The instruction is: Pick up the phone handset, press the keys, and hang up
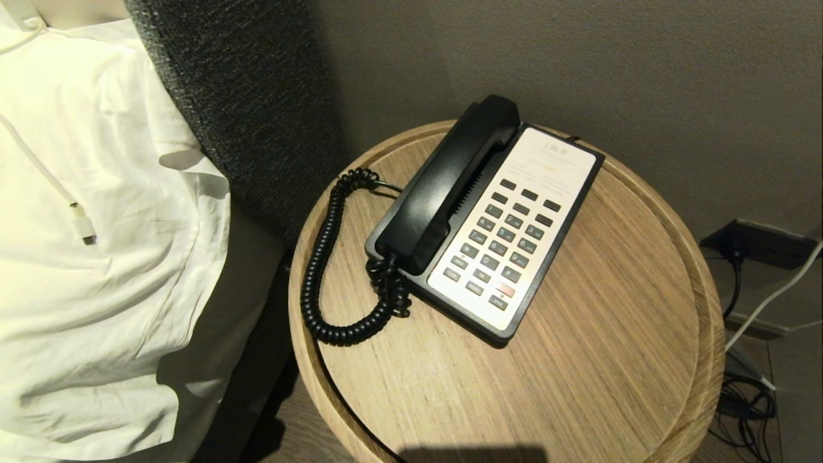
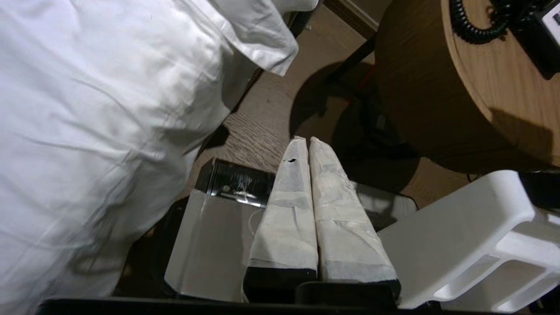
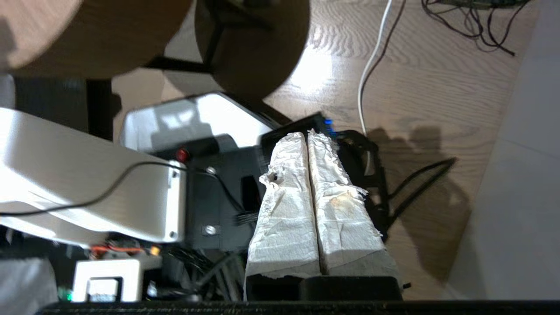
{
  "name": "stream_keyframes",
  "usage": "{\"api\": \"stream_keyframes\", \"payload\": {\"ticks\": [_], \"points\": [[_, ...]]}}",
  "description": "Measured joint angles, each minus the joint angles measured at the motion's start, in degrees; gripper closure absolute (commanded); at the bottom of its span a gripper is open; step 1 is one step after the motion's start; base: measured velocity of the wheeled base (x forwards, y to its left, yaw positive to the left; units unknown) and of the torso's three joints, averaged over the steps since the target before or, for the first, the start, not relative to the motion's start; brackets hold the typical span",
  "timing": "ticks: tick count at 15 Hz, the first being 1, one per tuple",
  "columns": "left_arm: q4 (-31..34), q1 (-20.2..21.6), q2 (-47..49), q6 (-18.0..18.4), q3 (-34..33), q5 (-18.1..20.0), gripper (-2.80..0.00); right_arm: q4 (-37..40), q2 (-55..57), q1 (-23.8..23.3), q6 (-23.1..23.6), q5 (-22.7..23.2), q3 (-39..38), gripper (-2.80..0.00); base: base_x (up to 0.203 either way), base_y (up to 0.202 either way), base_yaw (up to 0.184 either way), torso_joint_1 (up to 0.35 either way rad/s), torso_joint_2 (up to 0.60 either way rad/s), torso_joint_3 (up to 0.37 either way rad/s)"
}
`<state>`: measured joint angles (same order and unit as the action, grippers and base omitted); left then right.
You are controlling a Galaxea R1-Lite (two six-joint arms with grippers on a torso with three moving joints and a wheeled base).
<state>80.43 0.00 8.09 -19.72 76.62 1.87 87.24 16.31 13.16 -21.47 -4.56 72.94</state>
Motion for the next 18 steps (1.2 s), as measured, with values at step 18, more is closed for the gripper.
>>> {"api": "stream_keyframes", "payload": {"ticks": [18], "points": [[-42.0,0.0,-7.9,10.9,-53.6,-2.0,0.00,-34.5,-15.6,-12.5,5.9,6.3,-38.1,0.00,0.000,0.000,0.000,0.000,0.00,0.000]]}}
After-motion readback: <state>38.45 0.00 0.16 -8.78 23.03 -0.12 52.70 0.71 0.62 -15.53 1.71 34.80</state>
